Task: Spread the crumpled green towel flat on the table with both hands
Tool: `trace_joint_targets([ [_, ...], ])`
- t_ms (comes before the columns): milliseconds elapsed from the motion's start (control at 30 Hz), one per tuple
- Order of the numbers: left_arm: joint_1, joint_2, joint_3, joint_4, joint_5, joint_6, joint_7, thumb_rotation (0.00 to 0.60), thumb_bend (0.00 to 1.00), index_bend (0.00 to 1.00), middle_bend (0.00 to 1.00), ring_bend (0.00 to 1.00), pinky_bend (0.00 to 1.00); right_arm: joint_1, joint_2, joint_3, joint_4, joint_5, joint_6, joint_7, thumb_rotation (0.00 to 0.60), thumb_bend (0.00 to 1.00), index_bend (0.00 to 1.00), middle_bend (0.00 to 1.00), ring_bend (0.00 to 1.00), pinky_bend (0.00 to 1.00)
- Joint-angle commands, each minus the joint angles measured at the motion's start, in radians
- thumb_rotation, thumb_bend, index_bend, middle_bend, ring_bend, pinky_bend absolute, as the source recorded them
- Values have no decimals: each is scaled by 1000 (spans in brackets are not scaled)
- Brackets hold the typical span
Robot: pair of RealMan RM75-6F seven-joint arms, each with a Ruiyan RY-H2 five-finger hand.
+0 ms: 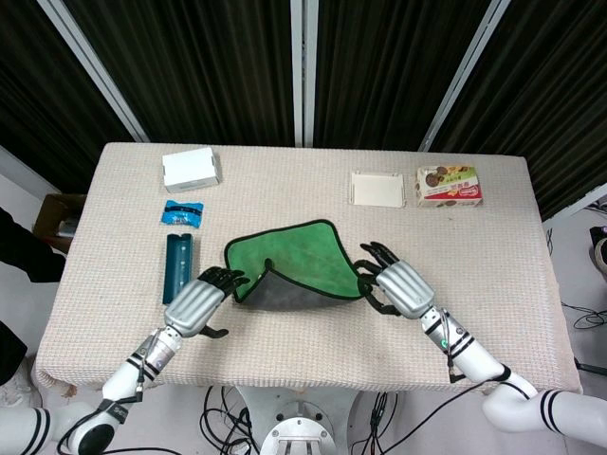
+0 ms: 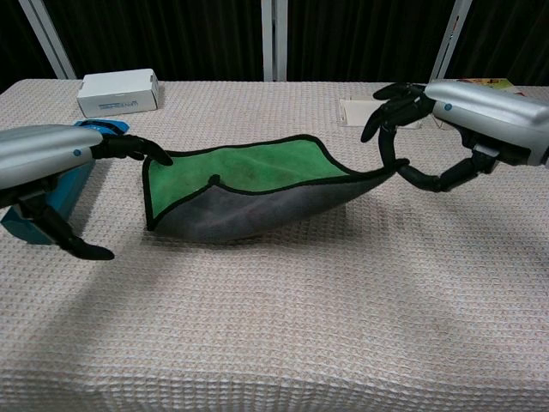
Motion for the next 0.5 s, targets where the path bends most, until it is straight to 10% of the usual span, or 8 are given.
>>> trace_joint_targets([
  [33, 8, 37, -26, -23, 15, -5, -49, 600, 81, 155, 110, 121, 136, -28, 4, -39, 7, -41, 20, -48, 600, 400, 680, 250, 0, 0],
  [333, -89, -30, -172, 142, 23, -124, -250, 600, 346, 300, 112, 120, 136, -64, -40, -51, 58, -62, 49, -58, 600, 400, 680, 250, 0, 0],
  [500, -200, -103, -233, 254, -67, -302, -258, 600, 311, 304, 104, 112, 136, -64, -57, -38, 73, -63, 47, -54, 600, 400, 680, 250, 0, 0],
])
